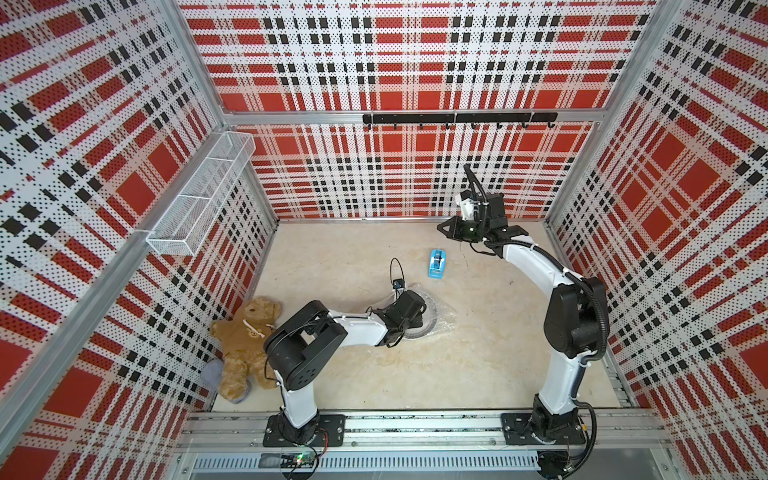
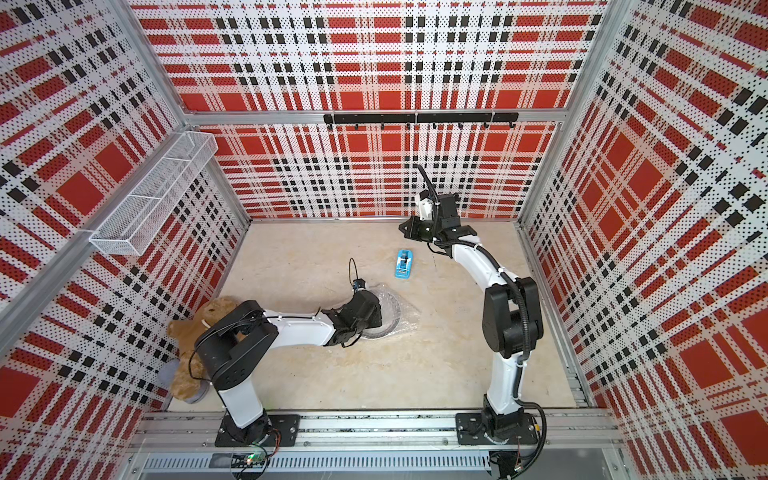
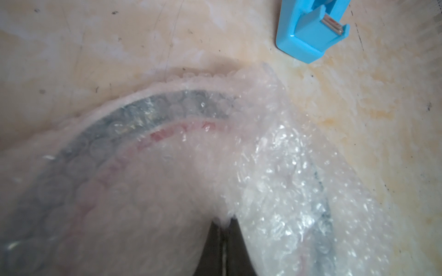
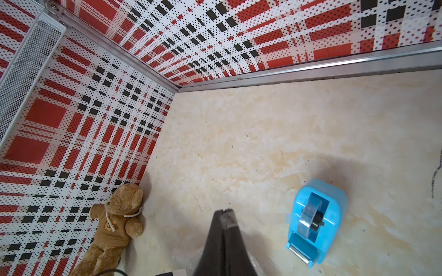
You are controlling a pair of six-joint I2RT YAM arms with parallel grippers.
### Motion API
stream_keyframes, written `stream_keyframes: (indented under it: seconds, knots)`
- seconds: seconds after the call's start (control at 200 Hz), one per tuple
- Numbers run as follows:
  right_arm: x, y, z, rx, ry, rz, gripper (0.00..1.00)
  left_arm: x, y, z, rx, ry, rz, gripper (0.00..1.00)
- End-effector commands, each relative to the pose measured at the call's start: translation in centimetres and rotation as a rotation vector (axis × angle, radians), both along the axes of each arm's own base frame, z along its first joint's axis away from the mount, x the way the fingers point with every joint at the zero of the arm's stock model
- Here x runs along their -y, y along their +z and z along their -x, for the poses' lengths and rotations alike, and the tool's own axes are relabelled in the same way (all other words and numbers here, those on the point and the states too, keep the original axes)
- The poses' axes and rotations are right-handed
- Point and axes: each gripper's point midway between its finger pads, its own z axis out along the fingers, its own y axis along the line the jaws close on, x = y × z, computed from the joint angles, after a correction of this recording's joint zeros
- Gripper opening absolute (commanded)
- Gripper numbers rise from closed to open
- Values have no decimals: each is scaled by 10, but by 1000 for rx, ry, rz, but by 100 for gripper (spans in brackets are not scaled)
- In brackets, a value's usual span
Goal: Wrap dinner plates in bubble wrap
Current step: Pull the tape from the tape cutter.
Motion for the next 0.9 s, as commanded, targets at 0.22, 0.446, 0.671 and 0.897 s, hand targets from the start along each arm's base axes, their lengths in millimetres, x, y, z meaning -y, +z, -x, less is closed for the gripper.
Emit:
stream_keyframes:
  seconds: [0.22, 0.446, 0.671, 0.897]
  knots:
    - [-17, -34, 48, -95, 85, -6, 0, -41, -83, 74, -322, -86, -211, 0]
    - [-13, -76, 93, -225, 91, -2, 0, -40, -84, 74, -324, -88, -210, 0]
    - [1, -143, 137, -369, 128, 92, 0, -39, -85, 74, -328, -96, -207, 0]
    - [4, -186, 153, -451, 150, 107, 0, -39, -84, 74, -327, -95, -205, 0]
